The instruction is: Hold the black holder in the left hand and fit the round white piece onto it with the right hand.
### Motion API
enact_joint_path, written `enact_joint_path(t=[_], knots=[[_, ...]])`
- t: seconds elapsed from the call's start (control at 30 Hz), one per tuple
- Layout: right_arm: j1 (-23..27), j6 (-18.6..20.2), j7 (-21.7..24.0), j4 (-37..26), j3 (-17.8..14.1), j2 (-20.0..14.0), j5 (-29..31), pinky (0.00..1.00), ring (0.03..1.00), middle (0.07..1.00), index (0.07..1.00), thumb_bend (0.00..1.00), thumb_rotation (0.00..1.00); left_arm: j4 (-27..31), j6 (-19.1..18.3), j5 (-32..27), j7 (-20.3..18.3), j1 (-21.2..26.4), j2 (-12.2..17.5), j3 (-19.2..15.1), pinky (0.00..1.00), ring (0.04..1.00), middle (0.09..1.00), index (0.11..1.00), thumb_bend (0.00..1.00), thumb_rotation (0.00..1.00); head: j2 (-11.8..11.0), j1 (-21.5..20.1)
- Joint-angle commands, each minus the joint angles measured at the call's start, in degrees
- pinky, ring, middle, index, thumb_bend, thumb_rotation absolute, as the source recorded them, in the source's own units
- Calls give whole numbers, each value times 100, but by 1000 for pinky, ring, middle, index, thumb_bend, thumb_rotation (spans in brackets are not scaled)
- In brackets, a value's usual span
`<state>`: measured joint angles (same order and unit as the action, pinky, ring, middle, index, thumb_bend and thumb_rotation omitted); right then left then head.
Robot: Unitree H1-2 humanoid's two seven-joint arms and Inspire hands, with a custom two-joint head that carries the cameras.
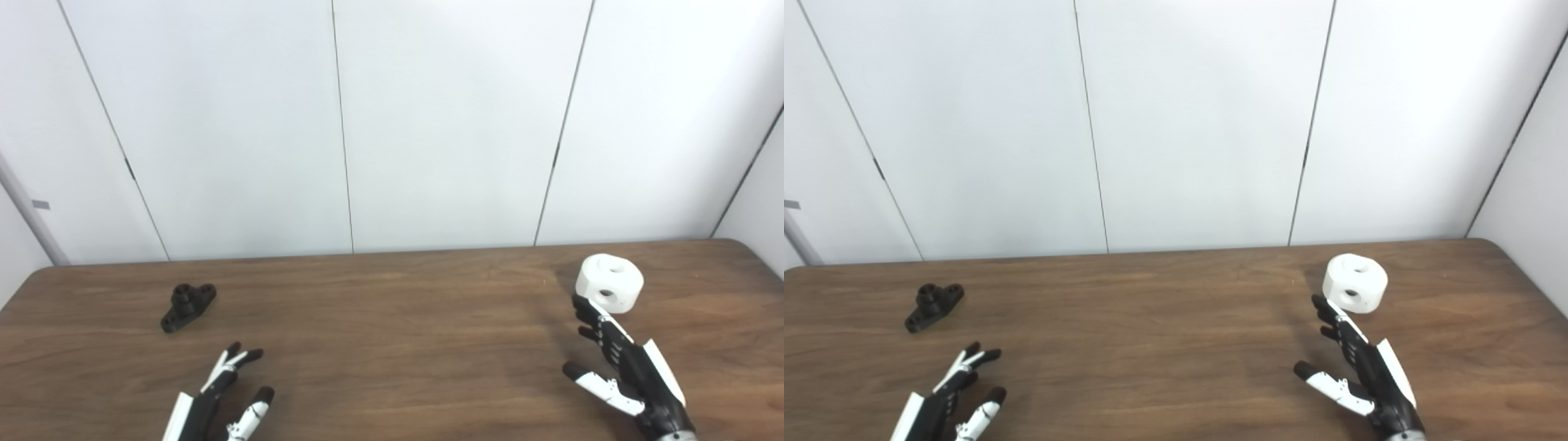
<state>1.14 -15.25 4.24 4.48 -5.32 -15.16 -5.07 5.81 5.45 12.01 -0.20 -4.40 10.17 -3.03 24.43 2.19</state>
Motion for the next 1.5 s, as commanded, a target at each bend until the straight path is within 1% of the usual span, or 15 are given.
enact_joint_path(t=[0.0,0.1,0.2,0.37,0.47,0.53,0.67,0.77,0.97,1.03,1.07,1.13,1.3,1.43,1.47], knots=[[-232,-141,-92,528,67,136,5,870,922,923,895,704,624,-71,67,265,393,91,-29,-138,994,997,995,790,526,430,-21,99],[-187,-168,-94,600,66,134,13,868,922,923,897,719,635,-29,95,570,762,165,-110,-324,1000,1000,991,738,635,354,-16,266],[-164,-147,-68,614,82,122,10,868,923,927,901,721,653,148,-24,749,1003,227,-164,-492,1000,1000,999,715,702,264,-5,410],[-103,-114,-41,629,93,149,48,869,930,928,896,689,642,423,-366,795,1142,362,-70,-822,1000,1000,1000,727,739,173,40,549],[-56,-117,-37,674,104,131,18,873,930,927,895,686,647,430,-498,966,1310,513,38,-1001,1000,1000,1000,724,764,185,42,690],[-42,-100,-43,690,102,124,0,892,933,926,899,691,659,343,-447,1011,1447,634,112,-1107,1000,1000,1000,720,783,190,11,750],[-12,-159,30,751,66,99,146,921,937,930,901,686,646,293,-430,938,1563,837,239,-1244,1000,1000,1000,782,855,227,6,913],[9,-178,54,813,41,58,205,919,935,927,898,694,646,364,-705,1070,1612,1004,278,-1278,1000,1000,1000,812,872,279,4,1049],[-1,-109,196,867,-19,-58,482,910,948,936,903,735,662,280,-1214,1446,1785,1427,268,-1244,1000,1000,1000,809,879,300,34,1378],[-20,-103,274,865,-55,-131,617,913,950,940,906,745,667,297,-1469,1623,1782,1555,248,-1186,1000,1000,1000,806,885,310,113,1611],[-27,-117,299,863,-69,-151,660,914,952,941,907,743,666,297,-1601,1694,1763,1625,248,-1159,1000,1000,1000,806,887,313,113,1611],[-67,-132,377,850,-114,-216,786,921,957,944,912,727,664,350,-1931,1930,1688,1731,254,-1042,1000,1000,1000,808,900,337,170,1834],[-199,-187,607,801,-202,-344,1119,938,970,960,926,680,660,243,-2538,2234,1571,1976,293,-810,1000,1000,1000,804,947,382,232,2099],[-331,-258,785,706,-276,-424,1370,951,990,981,949,597,637,134,-2741,2144,1569,2061,208,-724,1000,1000,1000,817,990,407,302,2320],[-356,-288,711,679,-293,-425,1258,942,988,981,949,591,636,80,-2794,2123,1578,2097,181,-720,1000,1000,1000,821,996,415,302,2320]])
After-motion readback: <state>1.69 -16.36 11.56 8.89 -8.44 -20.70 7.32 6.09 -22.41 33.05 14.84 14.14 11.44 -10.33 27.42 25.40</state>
